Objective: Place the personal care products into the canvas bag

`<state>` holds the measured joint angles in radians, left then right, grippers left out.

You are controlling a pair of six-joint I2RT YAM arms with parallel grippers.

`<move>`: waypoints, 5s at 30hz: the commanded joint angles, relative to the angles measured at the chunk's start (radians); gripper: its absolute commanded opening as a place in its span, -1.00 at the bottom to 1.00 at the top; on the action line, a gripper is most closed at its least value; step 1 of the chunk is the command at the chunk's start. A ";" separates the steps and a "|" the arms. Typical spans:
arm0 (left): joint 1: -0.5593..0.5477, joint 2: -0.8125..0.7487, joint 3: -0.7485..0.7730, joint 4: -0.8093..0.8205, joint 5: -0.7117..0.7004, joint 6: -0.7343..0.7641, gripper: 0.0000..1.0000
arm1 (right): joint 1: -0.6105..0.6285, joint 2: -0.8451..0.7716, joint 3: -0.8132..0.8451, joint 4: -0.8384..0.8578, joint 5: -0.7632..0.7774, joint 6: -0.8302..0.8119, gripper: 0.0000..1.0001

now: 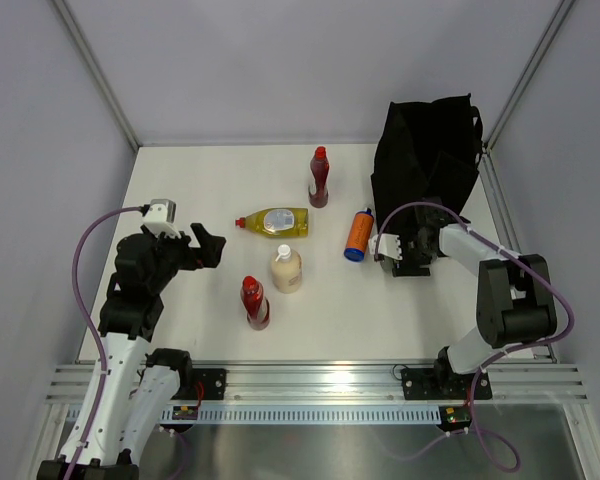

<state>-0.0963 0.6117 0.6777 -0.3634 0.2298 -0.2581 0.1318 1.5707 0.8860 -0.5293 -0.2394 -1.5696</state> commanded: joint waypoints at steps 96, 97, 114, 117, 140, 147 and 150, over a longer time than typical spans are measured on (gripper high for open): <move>-0.591 0.845 0.611 0.236 -0.368 -0.067 0.98 | -0.256 0.467 1.251 -0.317 -0.365 1.103 0.72; -0.591 0.905 0.634 0.228 -0.379 -0.072 0.98 | -0.258 0.441 1.268 -0.340 -0.392 1.106 0.75; -0.596 1.344 0.873 0.481 -0.593 -0.052 0.98 | -0.319 0.109 1.336 -0.517 -0.607 1.204 0.99; -0.596 1.405 0.934 0.512 -0.631 -0.021 0.97 | -0.348 -0.030 1.162 -0.440 -0.699 1.229 0.99; -0.536 1.355 0.901 0.793 -0.405 0.048 -1.00 | -0.366 -0.666 0.424 -0.097 -0.712 1.303 0.99; -0.536 1.143 0.866 0.765 -0.127 0.042 -1.00 | -0.370 -0.591 0.473 -0.175 -0.835 1.217 0.99; -0.536 1.064 0.827 0.742 0.017 0.051 -1.00 | -0.368 -0.545 0.476 -0.285 -1.001 1.070 0.99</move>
<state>-0.6300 1.8477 1.4914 0.1589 0.0475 -0.2142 -0.2340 0.9779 1.3373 -0.7044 -1.0618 -0.3573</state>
